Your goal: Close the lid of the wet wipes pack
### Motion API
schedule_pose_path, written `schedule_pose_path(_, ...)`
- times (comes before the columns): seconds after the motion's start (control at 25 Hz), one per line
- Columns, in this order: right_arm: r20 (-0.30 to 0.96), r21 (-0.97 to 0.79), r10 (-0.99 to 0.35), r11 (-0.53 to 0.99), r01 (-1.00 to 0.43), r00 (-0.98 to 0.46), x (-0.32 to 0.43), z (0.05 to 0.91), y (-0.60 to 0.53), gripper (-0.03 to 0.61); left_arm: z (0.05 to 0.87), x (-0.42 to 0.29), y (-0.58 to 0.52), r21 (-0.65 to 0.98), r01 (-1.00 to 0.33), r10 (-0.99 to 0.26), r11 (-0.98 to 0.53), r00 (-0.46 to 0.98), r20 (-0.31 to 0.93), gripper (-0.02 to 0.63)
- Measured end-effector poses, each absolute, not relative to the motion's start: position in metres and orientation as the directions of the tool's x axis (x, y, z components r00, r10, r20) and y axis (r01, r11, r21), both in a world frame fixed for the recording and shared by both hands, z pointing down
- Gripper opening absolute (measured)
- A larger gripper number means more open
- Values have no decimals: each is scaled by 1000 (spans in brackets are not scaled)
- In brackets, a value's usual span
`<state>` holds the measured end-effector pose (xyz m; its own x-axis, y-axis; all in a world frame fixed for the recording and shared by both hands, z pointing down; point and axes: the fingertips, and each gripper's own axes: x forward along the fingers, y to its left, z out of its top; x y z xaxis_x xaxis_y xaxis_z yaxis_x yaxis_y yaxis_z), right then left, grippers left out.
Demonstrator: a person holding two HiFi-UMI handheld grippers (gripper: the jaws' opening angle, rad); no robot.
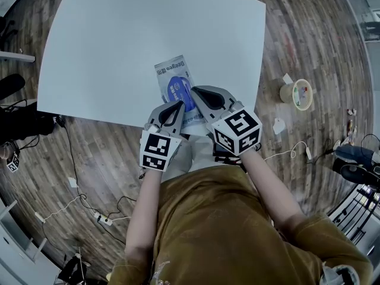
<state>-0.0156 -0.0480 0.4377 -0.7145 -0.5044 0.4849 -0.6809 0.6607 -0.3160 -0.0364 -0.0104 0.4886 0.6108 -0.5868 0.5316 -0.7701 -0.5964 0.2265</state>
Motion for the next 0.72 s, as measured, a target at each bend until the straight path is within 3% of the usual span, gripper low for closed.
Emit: schedule_pose_path(0.72,510,-359,-415,693,-625,-753,-39,460,-31,6,493,-34,-8,245,-761,-568,-601,622,539,-3)
